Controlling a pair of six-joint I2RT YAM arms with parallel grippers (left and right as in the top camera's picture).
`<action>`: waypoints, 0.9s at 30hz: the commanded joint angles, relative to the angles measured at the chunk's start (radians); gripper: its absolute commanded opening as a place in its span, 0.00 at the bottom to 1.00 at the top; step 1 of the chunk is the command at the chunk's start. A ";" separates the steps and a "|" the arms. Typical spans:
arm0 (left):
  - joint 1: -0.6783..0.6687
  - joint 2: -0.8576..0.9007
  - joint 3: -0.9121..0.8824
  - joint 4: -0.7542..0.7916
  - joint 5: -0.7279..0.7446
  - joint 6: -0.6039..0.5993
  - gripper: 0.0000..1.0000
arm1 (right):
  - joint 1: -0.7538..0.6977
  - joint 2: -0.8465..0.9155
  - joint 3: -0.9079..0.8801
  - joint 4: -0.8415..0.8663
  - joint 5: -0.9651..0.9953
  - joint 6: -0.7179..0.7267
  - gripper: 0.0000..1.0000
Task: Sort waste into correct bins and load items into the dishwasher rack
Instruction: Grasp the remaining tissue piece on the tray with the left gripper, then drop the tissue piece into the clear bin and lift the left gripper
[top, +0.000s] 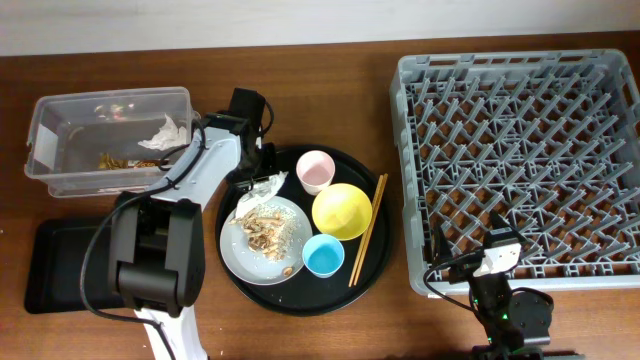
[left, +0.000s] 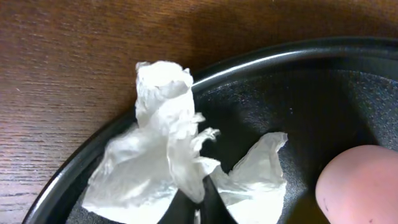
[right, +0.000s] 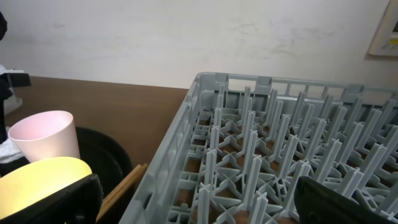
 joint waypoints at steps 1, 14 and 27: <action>0.001 -0.001 0.035 -0.032 0.020 -0.002 0.01 | 0.006 -0.006 -0.009 0.000 0.005 0.000 0.99; 0.170 -0.256 0.185 0.010 -0.174 -0.003 0.01 | 0.006 -0.006 -0.009 0.000 0.005 0.000 0.99; 0.423 -0.294 0.182 0.173 -0.146 -0.003 0.01 | 0.006 -0.006 -0.009 0.000 0.005 0.000 0.99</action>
